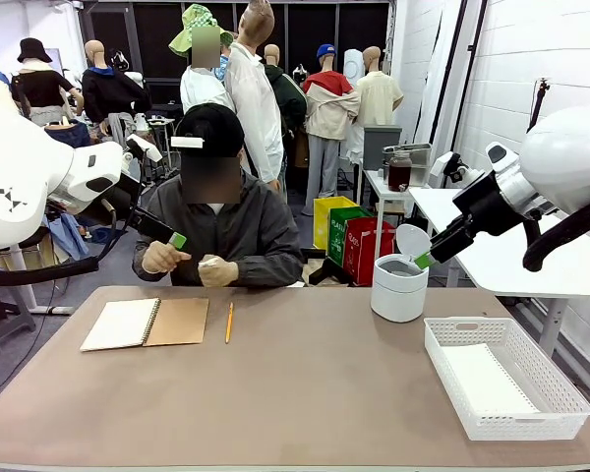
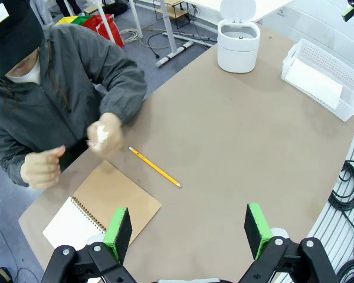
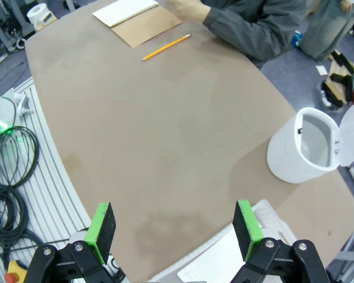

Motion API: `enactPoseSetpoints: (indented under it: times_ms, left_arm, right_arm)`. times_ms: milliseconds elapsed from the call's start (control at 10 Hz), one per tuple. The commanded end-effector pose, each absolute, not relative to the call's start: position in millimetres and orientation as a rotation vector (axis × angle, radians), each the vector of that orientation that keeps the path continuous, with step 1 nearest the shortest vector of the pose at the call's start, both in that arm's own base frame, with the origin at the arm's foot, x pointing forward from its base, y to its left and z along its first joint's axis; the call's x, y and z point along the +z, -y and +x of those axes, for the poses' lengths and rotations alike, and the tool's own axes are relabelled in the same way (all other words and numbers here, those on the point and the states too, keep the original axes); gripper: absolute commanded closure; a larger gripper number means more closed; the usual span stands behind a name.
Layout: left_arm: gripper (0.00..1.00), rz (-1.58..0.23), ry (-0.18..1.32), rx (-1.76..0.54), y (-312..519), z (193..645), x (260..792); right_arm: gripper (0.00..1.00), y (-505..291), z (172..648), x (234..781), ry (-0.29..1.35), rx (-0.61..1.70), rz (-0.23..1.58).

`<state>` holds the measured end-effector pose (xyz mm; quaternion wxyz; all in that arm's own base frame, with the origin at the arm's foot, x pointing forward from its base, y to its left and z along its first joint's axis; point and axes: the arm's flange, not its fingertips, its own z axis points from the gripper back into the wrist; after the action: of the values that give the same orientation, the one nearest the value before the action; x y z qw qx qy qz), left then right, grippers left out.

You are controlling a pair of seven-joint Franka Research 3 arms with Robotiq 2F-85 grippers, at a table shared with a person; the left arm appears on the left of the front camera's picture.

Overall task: Sort the paper based on its condition.
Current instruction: If a person hands you a paper, place it in the Organizing basket , and if it's crumpled, put it in the Trash can.

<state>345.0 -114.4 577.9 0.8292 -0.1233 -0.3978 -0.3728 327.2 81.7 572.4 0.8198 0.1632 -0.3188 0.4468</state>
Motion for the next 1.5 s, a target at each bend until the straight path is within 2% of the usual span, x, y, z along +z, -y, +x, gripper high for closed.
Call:
enactPoseSetpoints:
  times_ms: [0,1400]
  left_arm:
    - [0.00,-0.268,0.836,-0.791,113.1,345.3,578.5]
    - [0.00,-0.268,0.836,-0.791,113.1,345.3,578.5]
  right_arm:
    - [0.00,-82.0,327.9,573.2,0.676,0.958,0.348]
    - [0.00,-82.0,327.9,573.2,0.676,0.958,0.348]
